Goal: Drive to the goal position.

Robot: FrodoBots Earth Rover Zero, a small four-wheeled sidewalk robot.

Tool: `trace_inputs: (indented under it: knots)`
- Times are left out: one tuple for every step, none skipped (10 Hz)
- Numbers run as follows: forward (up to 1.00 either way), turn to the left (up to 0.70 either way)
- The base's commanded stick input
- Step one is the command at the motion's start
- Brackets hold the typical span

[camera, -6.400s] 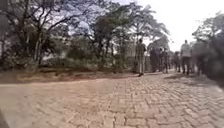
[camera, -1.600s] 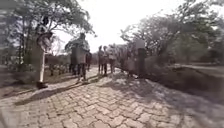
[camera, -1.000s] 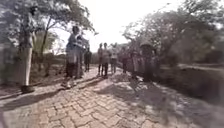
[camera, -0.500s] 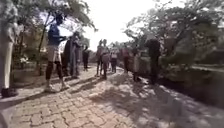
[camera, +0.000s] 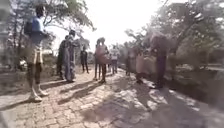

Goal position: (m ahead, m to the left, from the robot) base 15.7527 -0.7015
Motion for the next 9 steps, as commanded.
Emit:
trace_inputs:
  knots:
    - [0.85,0.00]
    - [0.85,0.00]
    - [0.85,0.00]
    - [0.85,0.00]
    - [0.85,0.00]
    - [0.85,0.00]
    - [0.85,0.00]
    - [0.85,0.00]
    - [0.85,0.00]
